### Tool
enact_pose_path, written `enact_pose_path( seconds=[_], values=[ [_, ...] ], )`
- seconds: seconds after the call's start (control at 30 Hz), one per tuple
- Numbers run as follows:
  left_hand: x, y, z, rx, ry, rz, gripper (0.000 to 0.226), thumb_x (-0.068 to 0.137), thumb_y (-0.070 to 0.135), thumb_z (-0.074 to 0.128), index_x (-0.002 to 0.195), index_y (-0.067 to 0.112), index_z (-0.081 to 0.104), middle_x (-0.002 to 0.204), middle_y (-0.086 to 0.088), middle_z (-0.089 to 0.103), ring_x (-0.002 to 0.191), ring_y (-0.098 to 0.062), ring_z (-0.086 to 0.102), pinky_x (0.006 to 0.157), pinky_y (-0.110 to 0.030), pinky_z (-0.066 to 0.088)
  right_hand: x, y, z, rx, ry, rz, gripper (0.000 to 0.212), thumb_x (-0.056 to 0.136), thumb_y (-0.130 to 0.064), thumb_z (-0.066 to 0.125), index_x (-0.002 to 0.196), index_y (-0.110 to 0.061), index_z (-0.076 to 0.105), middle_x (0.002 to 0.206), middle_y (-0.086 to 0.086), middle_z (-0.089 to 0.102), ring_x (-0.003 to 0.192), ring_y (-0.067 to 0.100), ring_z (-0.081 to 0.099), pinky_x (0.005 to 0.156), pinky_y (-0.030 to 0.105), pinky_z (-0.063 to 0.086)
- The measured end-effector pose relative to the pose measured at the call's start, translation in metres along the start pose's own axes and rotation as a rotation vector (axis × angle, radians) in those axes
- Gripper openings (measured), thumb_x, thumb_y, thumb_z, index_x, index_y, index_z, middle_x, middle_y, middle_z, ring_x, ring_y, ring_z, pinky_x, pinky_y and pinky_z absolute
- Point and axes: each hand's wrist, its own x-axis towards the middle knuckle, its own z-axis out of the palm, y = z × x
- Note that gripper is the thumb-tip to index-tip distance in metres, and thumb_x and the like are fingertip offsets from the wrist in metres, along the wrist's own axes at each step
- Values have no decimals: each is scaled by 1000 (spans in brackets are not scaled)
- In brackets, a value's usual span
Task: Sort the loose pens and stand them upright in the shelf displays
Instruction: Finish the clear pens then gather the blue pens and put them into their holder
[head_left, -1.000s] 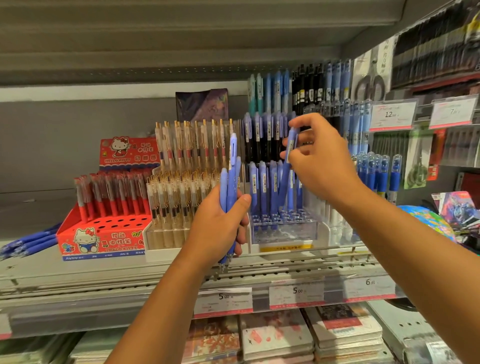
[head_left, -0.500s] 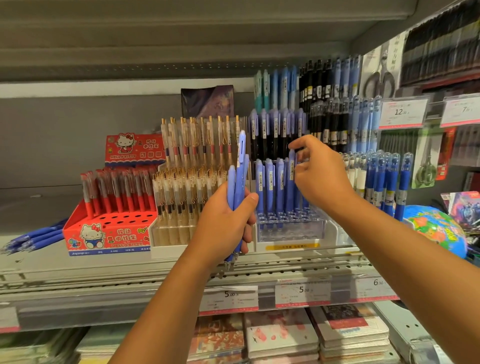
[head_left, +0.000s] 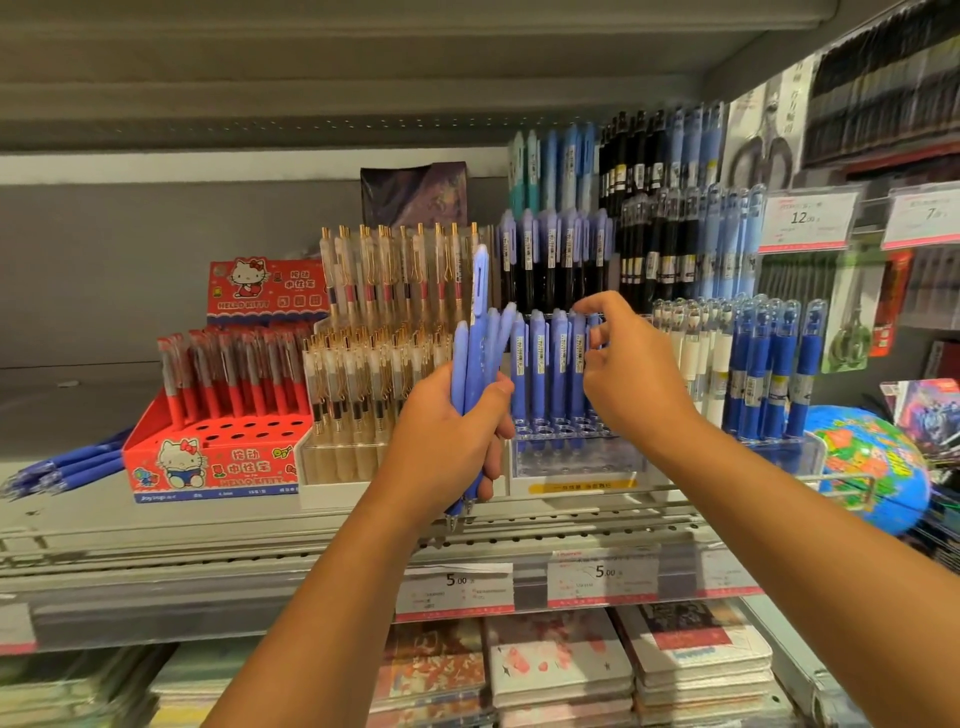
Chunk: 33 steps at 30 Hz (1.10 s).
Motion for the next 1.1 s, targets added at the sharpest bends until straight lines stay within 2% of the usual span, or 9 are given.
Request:
enact_pose_path(
  seconds=[0.1, 0.23, 0.37, 0.47, 0.57, 0.67, 0.73, 0.87, 1.1],
  values=[
    [1, -1, 0, -15, -5, 3, 10, 101, 24, 55, 99, 17, 62, 68, -8, 64, 41, -28, 46, 41, -30, 45, -3, -2, -2, 21, -28, 1, 55, 93, 8, 47, 139, -21, 44, 94, 4, 55, 68, 21, 54, 59, 44, 49],
    [1, -1, 0, -37, -20, -3, 13, 100, 26, 55, 104, 16, 62, 68, -9, 66, 41, -28, 47, 41, -32, 47, -12, -10, -2, -17, -26, -34, 62, 96, 2, 49, 149, -25, 32, 133, 9, 48, 108, 25, 54, 78, 37, 46],
    [0, 0, 1, -23, -22, 15, 14, 102, 21, 51, 115, 18, 56, 69, -8, 68, 38, -24, 50, 40, -30, 48, -18, -31, -2, 191, 32, -63, 36, 98, -11, 53, 132, -22, 50, 131, 0, 49, 113, 10, 49, 97, 33, 43],
    [0, 0, 1, -3, -30, 20, 29, 103, 19, 50, 130, 28, 48, 67, -12, 67, 40, -25, 53, 41, -30, 49, -20, -46, -4, 418, -42, 34, 27, 98, -18, 57, 125, -21, 57, 121, -6, 58, 106, 7, 56, 90, 26, 45],
    [-1, 2, 1, 9, -59, 34, 34, 103, 21, 49, 122, 50, 45, 73, -10, 70, 42, -24, 56, 42, -31, 50, -23, -55, -3, 657, -158, 134, 29, 97, -13, 59, 125, -20, 60, 104, -8, 67, 94, 15, 68, 80, 35, 59],
    [-1, 4, 1, 2, -54, 43, 35, 103, 23, 50, 114, 56, 44, 74, -9, 71, 44, -25, 58, 41, -33, 52, -24, -55, 0, 754, -195, 134, 29, 97, -7, 57, 123, -18, 61, 89, -4, 72, 79, 7, 71, 68, 22, 57],
    [0, 3, 1, -12, -51, 49, 35, 102, 24, 50, 116, 55, 44, 73, -10, 70, 44, -27, 59, 42, -34, 53, -26, -53, 2, 813, -192, 128, 26, 97, -5, 56, 120, -16, 61, 84, -2, 74, 71, 3, 69, 63, 15, 52],
    [0, 2, 1, -58, -54, 28, 34, 102, 23, 51, 133, 35, 46, 73, -7, 69, 47, -31, 60, 43, -35, 53, -31, -48, 4, 927, -174, 137, 26, 97, -1, 54, 121, -12, 56, 90, 8, 74, 76, 9, 70, 62, 20, 54],
    [0, 2, 1, -96, -47, -23, 18, 94, 34, 57, 111, 34, 53, 80, -6, 71, 57, -32, 68, 51, -43, 58, -29, -33, 0, 1010, -72, 154, 23, 97, -3, 55, 114, -17, 51, 86, 7, 73, 80, 19, 72, 66, 29, 58]
  ],
)
